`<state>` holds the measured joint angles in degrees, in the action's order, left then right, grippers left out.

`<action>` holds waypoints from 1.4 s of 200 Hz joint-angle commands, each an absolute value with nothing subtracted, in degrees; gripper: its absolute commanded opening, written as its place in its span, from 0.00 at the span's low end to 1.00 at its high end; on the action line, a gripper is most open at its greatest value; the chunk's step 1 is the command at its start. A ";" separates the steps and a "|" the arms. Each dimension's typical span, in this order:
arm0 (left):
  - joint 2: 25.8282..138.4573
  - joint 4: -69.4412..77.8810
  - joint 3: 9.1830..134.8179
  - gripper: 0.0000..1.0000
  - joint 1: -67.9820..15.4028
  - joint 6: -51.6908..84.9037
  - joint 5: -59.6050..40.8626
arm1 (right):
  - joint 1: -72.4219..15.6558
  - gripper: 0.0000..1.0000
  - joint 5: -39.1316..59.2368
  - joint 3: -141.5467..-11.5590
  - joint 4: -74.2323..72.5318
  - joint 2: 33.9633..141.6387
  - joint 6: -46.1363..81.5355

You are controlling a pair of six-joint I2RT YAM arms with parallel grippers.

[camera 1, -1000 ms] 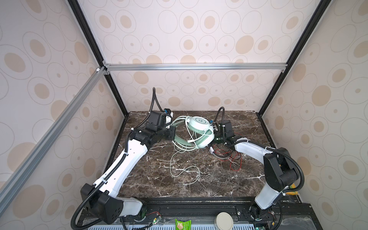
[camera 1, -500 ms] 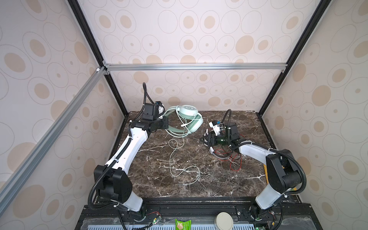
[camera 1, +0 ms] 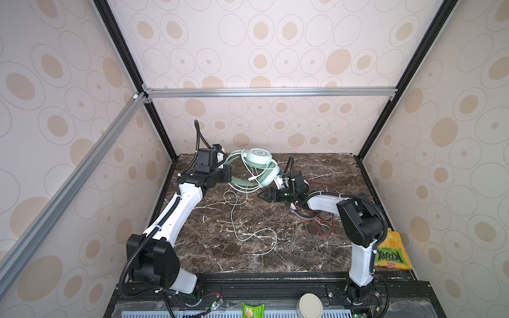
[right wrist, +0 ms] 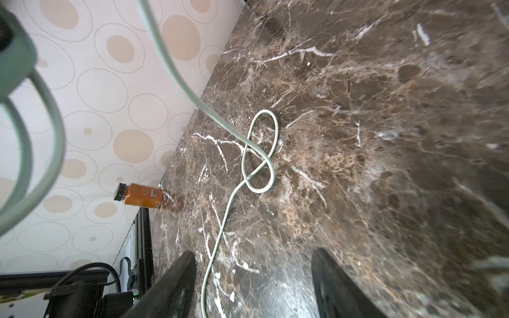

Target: Wrap the headphones

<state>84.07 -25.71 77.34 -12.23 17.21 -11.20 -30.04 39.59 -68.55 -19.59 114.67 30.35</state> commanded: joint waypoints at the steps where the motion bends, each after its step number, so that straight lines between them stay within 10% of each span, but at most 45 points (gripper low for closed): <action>1: 80.80 -20.31 78.33 0.00 -10.97 18.73 -13.36 | -32.15 0.68 38.01 -70.70 -24.43 117.33 38.19; 137: 78.94 -16.52 75.03 0.00 -4.14 22.73 -18.16 | -40.76 0.57 25.41 -83.76 -40.46 135.84 57.83; 169: 78.87 -16.26 74.55 0.00 -3.06 22.95 -16.72 | -41.73 0.17 24.30 -83.26 -44.24 136.71 57.41; 186: 79.05 -16.11 74.33 0.00 -2.65 23.03 -15.84 | -42.07 0.00 24.60 -78.28 -45.59 133.40 55.74; 280: 80.43 -17.56 74.81 0.00 -2.11 22.53 -11.37 | -48.79 0.00 7.30 -57.16 6.72 91.80 18.01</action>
<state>81.41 -20.69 73.21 -2.72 20.99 -10.90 -46.04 18.48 -57.10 -13.91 98.43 31.75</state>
